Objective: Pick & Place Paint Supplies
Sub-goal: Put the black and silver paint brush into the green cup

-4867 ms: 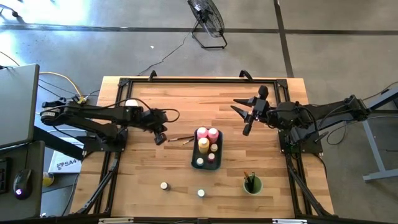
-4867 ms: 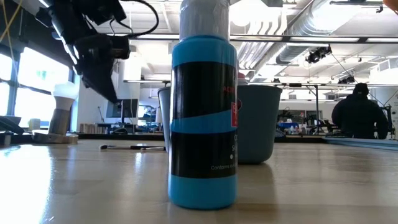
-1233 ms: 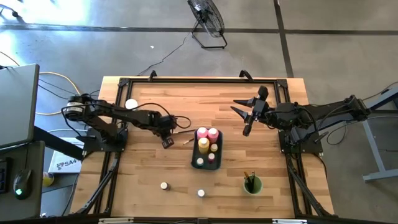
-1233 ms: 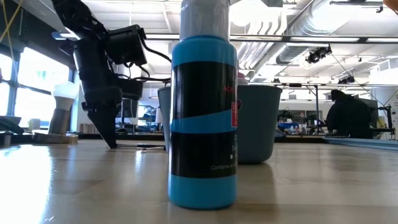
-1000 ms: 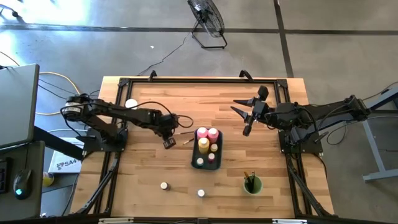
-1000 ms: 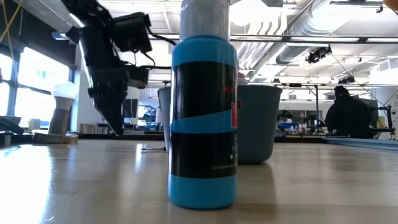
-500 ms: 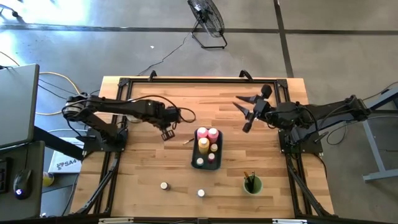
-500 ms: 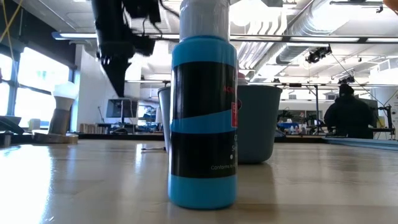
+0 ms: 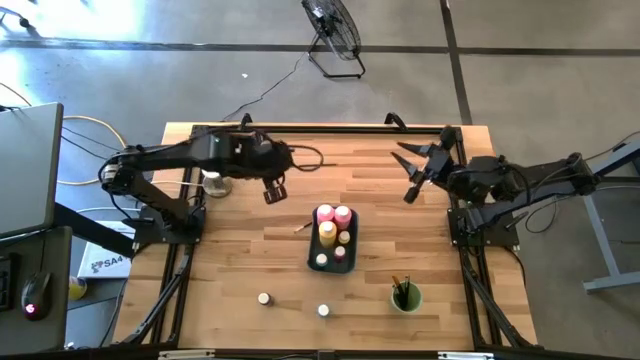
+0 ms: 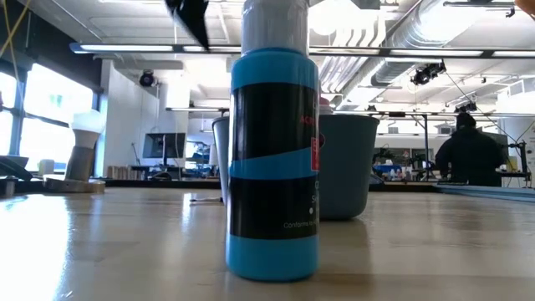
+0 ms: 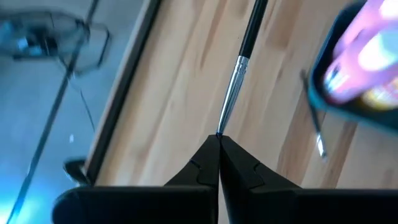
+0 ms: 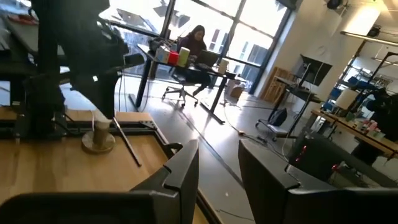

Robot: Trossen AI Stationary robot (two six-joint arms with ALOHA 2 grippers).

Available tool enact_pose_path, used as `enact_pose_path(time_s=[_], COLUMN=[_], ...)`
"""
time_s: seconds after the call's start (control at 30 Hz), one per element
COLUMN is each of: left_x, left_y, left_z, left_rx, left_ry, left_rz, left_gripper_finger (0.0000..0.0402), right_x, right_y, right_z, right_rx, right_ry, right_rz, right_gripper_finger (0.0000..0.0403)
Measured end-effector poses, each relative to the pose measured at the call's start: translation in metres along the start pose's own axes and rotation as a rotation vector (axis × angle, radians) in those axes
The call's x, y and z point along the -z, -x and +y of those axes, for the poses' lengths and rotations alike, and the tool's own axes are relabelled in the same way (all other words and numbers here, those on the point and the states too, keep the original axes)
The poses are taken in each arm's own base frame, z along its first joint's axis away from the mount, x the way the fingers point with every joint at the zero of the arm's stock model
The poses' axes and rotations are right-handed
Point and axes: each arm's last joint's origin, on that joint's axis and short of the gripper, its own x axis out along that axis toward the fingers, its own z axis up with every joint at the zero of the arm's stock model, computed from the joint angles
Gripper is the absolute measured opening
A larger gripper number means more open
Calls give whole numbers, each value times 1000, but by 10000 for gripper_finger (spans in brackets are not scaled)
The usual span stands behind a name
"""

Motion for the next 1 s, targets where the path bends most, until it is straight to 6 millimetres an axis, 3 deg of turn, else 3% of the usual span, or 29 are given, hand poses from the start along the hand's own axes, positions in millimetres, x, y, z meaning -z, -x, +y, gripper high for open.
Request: enact_pose_path(time_s=[0.2, 0.37, 0.53, 0.83, 1.0], left_x=[-24, -33, -36, -48, -50], left_y=[36, 46, 35, -2, -3], left_z=[16, 35, 43, 23, 17], left_rx=[28, 114, 191, 348, 497], left_ry=[57, 283, 373, 435, 515], left_rz=[-181, -240, -194, -48, 3], left_gripper_finger=[0, 0, 0, 0, 0], right_x=[-5, -7, -3, 10, 16], right_y=[12, 14, 4, -30, -44], right_z=[-13, -11, 5, 44, 61], right_rx=[-61, -165, -269, -267, -245], right_ry=[-42, -39, 60, 352, 484], right_rz=[-63, -100, -96, -45, -39], right_gripper_finger=[107, 107, 107, 107, 107])
